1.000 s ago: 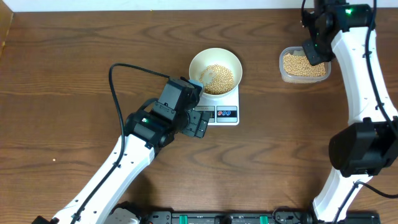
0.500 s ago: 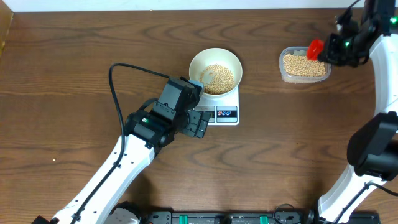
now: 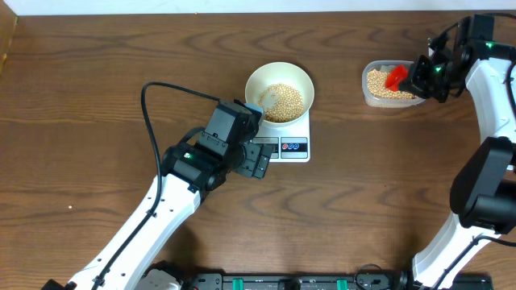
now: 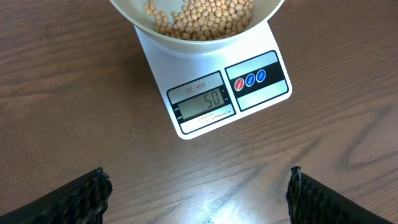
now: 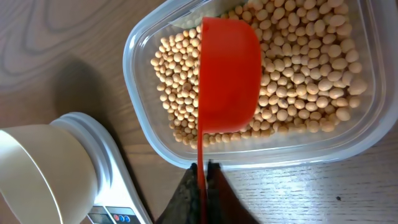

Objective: Scoop item into bowl and weigh 50g on scale
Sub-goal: 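Lower the scoop into the tub and lay it on the soybeans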

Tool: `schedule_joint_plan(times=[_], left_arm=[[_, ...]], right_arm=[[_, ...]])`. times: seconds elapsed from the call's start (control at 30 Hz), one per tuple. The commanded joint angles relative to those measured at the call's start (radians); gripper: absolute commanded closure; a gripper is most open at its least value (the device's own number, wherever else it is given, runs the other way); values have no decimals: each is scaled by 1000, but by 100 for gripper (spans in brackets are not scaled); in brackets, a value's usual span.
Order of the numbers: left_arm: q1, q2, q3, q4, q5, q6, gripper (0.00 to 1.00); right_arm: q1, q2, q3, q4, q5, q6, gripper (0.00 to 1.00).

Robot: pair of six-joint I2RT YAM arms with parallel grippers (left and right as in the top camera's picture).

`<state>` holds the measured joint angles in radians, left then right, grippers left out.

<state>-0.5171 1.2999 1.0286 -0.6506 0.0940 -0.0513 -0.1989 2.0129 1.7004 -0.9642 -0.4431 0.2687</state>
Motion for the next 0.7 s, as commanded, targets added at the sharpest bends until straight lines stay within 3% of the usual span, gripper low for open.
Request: schedule_joint_plan(times=[0.0,0.1,0.2,0.37,0.57,0.63,0.67], left_arm=[[3,-7,2,-3,-16,3,8],[3,-7,2,-4,-16,3,8],[3,-7,2,-3,-16,3,8],[3,-7,2,-3,-16,3,8],[3,-7,2,-3,-16,3,8],[3,-7,2,-3,-16,3,7],[3,-7,2,-3,-16,3,8]], right_arm=[[-6,-23,-4,-5,-19,22,86],[-17,-23,-4,-27,-19,3,67],[-33,-23,-4,-44,-19,3,62],[-72,-23,-4,-89,-8,-45,41],[-105,-23,-4,-161,26,-112,23],[-113,-23,-2,-186,25,-146,12],[-118,-24,2,-203,26,-159,1]])
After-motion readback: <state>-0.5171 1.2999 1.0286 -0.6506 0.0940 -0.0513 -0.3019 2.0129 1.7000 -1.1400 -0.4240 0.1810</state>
